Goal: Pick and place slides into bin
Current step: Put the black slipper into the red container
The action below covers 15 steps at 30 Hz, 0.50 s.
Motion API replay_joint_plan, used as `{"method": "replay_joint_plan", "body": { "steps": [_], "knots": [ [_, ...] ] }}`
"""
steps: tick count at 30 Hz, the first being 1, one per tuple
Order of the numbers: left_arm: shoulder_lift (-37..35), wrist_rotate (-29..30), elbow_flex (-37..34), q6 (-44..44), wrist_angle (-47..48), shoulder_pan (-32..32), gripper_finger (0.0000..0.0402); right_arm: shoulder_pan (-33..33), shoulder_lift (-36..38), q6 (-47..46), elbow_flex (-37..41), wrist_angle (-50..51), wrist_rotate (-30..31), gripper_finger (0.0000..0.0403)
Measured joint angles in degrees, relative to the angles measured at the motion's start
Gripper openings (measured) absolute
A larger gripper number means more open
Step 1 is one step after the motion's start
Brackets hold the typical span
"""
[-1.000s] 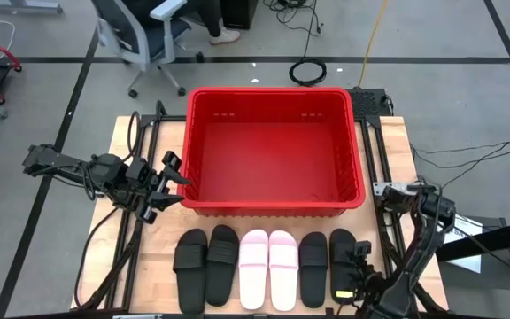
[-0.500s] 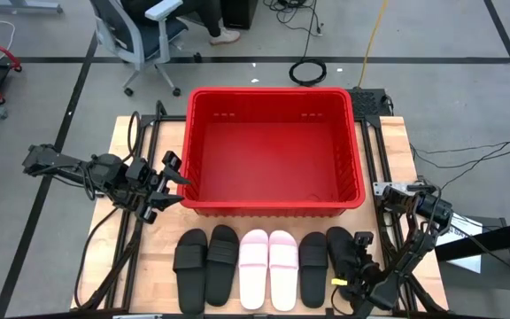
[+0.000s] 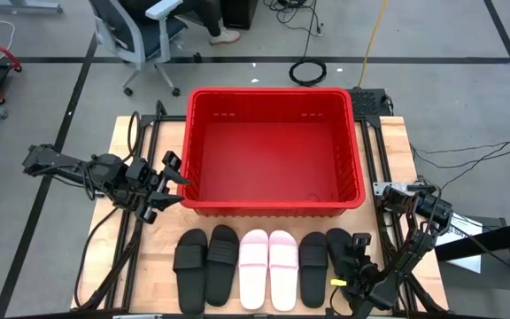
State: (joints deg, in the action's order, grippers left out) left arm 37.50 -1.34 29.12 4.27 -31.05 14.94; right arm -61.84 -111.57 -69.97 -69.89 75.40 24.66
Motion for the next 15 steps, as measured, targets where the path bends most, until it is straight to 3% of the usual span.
{"method": "replay_joint_plan", "body": {
  "steps": [3,15],
  "knots": [
    [0.0,0.0,0.0,0.0,0.0,0.0,0.0198,0.0,0.0,1.9,0.0,0.5,-1.7,0.0007],
    [0.0,0.0,0.0,0.1,0.0,0.0,0.0198,0.0,5.1,2.0,0.0,5.3,-7.0,0.0006]
  ]
}}
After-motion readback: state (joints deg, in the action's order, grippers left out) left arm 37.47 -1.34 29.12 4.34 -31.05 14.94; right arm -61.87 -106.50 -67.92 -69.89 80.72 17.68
